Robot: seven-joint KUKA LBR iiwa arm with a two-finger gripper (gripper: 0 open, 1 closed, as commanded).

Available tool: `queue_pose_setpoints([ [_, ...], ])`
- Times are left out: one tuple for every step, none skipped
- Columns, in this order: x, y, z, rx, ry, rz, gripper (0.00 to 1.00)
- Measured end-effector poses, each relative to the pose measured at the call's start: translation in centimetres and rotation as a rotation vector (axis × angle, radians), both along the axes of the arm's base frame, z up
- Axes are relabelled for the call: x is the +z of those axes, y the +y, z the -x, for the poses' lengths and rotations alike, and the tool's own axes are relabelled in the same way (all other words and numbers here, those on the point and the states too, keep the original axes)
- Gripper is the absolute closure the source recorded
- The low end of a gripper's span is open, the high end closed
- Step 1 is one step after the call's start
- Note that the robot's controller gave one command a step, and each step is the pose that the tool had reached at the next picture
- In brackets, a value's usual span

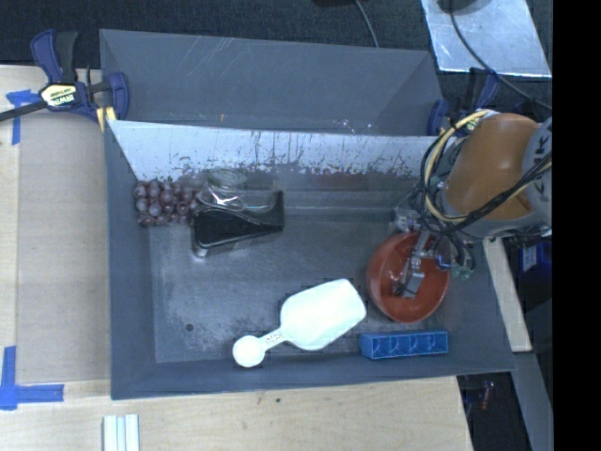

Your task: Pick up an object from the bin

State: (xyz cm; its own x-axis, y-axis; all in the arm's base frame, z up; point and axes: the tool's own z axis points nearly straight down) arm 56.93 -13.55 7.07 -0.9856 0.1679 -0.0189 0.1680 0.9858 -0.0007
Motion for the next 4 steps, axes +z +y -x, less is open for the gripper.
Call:
queue_pose_setpoints([
  [0.0,0.1,-0.2,0.016,-0.002,0.002,0.0],
  [9.5,0.3,1.0,0.014,0.0,0.0,0.0],
  [5.0,1.1,0.3,0.02,-0.008,0.003,0.0],
  [5.9,3.0,2.1,-0.027,-0.019,0.003,1.0],
])
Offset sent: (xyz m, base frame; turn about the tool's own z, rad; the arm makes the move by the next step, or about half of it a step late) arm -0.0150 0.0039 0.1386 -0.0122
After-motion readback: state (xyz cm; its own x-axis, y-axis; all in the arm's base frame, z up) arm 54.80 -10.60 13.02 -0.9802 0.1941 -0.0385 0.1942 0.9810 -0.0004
